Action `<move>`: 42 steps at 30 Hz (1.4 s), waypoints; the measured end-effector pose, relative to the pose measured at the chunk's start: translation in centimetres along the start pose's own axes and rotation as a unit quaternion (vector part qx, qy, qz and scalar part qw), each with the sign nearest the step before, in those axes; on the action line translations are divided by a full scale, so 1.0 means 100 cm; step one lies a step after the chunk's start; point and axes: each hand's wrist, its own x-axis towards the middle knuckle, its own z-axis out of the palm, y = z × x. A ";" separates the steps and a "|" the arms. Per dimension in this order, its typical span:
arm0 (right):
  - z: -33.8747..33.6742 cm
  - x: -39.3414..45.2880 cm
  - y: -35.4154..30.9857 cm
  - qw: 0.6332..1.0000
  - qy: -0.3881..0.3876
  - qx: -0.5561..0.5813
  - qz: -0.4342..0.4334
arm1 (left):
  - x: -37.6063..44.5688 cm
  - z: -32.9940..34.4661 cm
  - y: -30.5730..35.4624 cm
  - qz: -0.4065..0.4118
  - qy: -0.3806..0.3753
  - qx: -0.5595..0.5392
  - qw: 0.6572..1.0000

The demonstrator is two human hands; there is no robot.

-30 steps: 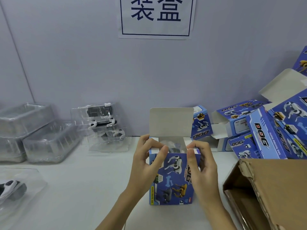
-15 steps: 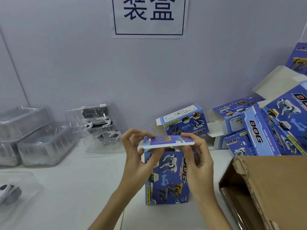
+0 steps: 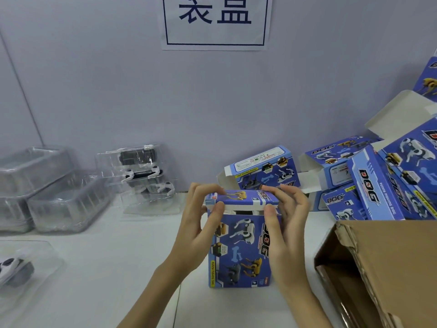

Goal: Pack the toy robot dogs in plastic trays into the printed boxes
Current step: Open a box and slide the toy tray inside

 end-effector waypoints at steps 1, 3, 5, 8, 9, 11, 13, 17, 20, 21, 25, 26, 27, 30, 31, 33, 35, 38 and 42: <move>0.000 -0.001 0.001 1.000 -0.005 -0.011 0.002 | 0.000 0.001 0.001 0.000 -0.002 -0.001 1.000; -0.002 -0.002 0.004 0.999 -0.017 -0.041 0.010 | -0.001 0.003 0.002 -0.005 -0.001 -0.007 1.000; -0.003 -0.003 0.006 0.997 -0.016 -0.074 -0.005 | 0.000 0.005 0.003 -0.028 0.010 -0.047 0.998; -0.003 -0.003 0.005 0.993 -0.015 -0.103 -0.047 | 0.006 0.000 0.003 -0.071 0.040 -0.138 0.987; -0.002 -0.003 0.005 0.992 -0.018 -0.112 -0.056 | 0.008 -0.003 0.002 -0.082 0.041 -0.159 0.983; -0.002 -0.003 0.004 0.990 -0.022 -0.124 -0.065 | 0.009 -0.009 -0.002 -0.098 0.027 -0.181 0.978; -0.002 -0.002 0.003 0.989 -0.027 -0.125 -0.070 | 0.010 -0.014 -0.002 -0.107 0.008 -0.197 0.975; -0.006 -0.003 0.003 0.991 -0.042 -0.112 -0.061 | 0.013 -0.023 0.005 -0.117 -0.024 -0.187 0.975; -0.004 -0.004 0.003 0.994 -0.040 -0.090 -0.042 | 0.014 -0.024 0.009 -0.118 -0.027 -0.163 0.979; -0.004 -0.003 0.002 0.995 -0.034 -0.086 -0.033 | 0.013 -0.023 0.010 -0.120 -0.030 -0.161 0.979; -0.001 -0.001 -0.001 0.996 -0.017 -0.083 -0.012 | 0.013 -0.023 0.013 -0.139 -0.043 -0.163 0.976; -0.001 -0.001 -0.001 0.996 -0.014 -0.083 -0.009 | 0.014 -0.023 0.013 -0.141 -0.046 -0.162 0.976; -0.001 -0.001 -0.002 0.996 -0.013 -0.083 -0.005 | 0.014 -0.023 0.013 -0.143 -0.047 -0.162 0.975; 0.001 -0.001 -0.004 0.997 -0.016 -0.074 0.008 | 0.014 -0.023 0.011 -0.154 -0.053 -0.183 0.970; 0.001 -0.002 -0.005 0.997 -0.018 -0.068 0.011 | 0.014 -0.023 0.010 -0.160 -0.054 -0.196 0.966; 0.001 -0.002 -0.007 0.998 -0.021 -0.057 0.013 | 0.013 -0.021 0.007 -0.168 -0.050 -0.219 0.960; -0.002 -0.001 -0.006 0.998 -0.028 -0.051 0.011 | 0.011 -0.018 0.005 -0.163 -0.039 -0.243 0.955; -0.004 -0.001 -0.004 0.997 -0.033 -0.067 -0.007 | 0.008 -0.014 0.003 -0.156 -0.019 -0.270 0.950; 0.001 -0.005 0.003 0.995 -0.032 -0.087 -0.036 | 0.009 -0.015 0.001 -0.147 -0.012 -0.249 0.957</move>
